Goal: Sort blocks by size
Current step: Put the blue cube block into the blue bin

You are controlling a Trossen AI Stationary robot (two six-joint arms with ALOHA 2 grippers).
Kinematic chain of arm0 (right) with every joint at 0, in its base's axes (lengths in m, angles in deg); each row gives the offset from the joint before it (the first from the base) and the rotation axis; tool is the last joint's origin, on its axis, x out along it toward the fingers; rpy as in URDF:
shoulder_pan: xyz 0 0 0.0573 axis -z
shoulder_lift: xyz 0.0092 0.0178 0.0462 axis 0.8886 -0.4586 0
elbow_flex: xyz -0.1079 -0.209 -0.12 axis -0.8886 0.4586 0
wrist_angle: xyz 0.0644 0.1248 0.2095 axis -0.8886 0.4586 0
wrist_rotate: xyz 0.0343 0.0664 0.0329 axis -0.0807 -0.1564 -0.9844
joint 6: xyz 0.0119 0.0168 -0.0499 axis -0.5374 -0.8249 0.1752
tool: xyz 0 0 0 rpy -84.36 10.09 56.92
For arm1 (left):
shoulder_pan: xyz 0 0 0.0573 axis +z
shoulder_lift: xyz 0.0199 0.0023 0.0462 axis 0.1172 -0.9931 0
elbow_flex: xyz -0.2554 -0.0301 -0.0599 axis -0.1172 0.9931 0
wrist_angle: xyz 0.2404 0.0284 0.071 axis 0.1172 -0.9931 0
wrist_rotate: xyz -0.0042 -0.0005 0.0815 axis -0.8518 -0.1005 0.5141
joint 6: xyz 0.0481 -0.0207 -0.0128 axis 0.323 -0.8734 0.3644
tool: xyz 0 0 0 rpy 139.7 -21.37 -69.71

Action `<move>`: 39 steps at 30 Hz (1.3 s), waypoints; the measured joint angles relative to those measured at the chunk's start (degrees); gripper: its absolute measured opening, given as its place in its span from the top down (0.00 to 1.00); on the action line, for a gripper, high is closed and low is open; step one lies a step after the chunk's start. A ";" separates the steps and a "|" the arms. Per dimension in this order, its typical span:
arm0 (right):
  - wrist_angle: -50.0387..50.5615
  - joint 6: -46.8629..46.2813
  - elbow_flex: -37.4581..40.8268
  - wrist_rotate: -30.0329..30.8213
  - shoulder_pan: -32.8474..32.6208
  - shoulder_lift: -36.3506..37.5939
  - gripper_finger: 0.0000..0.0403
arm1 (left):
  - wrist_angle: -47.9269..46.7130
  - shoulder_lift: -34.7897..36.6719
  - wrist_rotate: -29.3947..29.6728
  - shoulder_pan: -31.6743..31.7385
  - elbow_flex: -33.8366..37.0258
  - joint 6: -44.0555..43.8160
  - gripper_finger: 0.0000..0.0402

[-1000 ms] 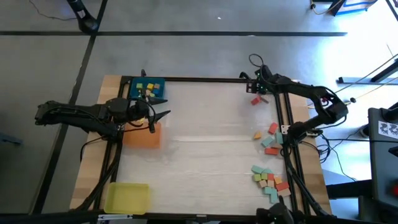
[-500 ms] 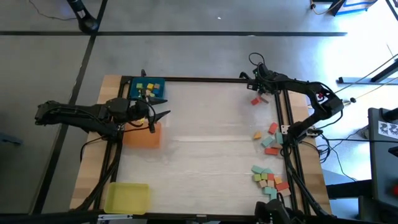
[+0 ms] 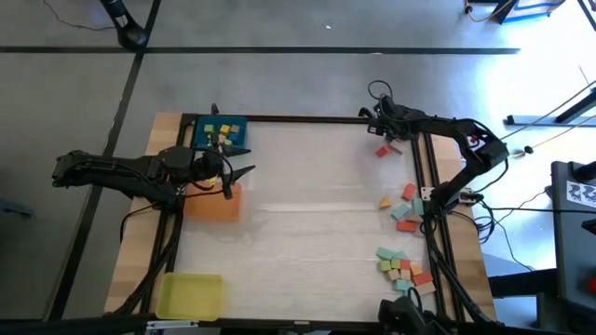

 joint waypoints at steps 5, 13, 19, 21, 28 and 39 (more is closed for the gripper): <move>2.92 -0.36 -2.38 2.07 -0.95 -2.86 0.40 | 0.13 0.00 0.00 0.00 0.00 0.04 0.49; 2.17 0.87 -2.54 -0.20 -0.80 -3.32 0.40 | 0.04 0.00 0.00 0.00 0.00 1.17 0.49; 1.28 4.63 -2.52 -1.04 -2.48 -3.46 0.40 | 0.17 0.00 0.00 0.00 0.00 1.16 0.49; 1.23 6.25 -2.50 -1.36 -3.31 -3.48 0.40 | 0.21 0.04 0.00 0.00 0.00 1.16 0.49; 0.89 9.50 -2.32 -5.36 -4.96 -3.77 0.40 | 0.22 0.04 0.00 0.00 0.00 0.96 0.49; -5.26 5.18 -2.32 -3.16 -4.12 -6.00 0.40 | -0.35 0.04 0.00 0.00 -0.02 0.92 0.49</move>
